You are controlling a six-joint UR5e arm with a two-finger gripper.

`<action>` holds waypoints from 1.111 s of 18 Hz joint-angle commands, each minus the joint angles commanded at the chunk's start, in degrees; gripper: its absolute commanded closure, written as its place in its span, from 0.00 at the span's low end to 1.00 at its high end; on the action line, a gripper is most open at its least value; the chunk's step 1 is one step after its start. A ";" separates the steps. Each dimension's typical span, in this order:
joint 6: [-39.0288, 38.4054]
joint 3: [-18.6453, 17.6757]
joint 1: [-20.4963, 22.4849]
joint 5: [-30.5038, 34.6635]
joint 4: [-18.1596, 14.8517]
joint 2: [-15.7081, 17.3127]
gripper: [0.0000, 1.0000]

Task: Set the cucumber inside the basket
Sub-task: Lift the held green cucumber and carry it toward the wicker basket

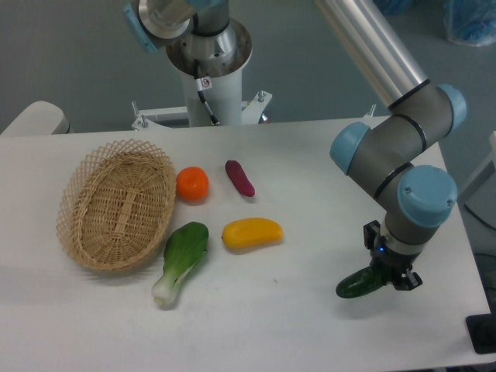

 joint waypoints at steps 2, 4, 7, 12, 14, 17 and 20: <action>-0.53 -0.35 -0.26 0.09 0.09 0.18 0.87; -0.70 -0.61 -1.14 0.09 0.00 0.35 0.87; -1.93 -2.19 -2.10 0.18 0.00 1.31 0.87; -4.22 -7.98 -3.34 0.09 0.00 5.17 0.87; -4.40 -10.97 -4.91 0.09 0.00 7.64 0.87; -4.48 -14.93 -6.32 -0.26 -0.09 10.62 0.87; -4.66 -20.02 -7.82 -0.70 0.00 14.93 0.87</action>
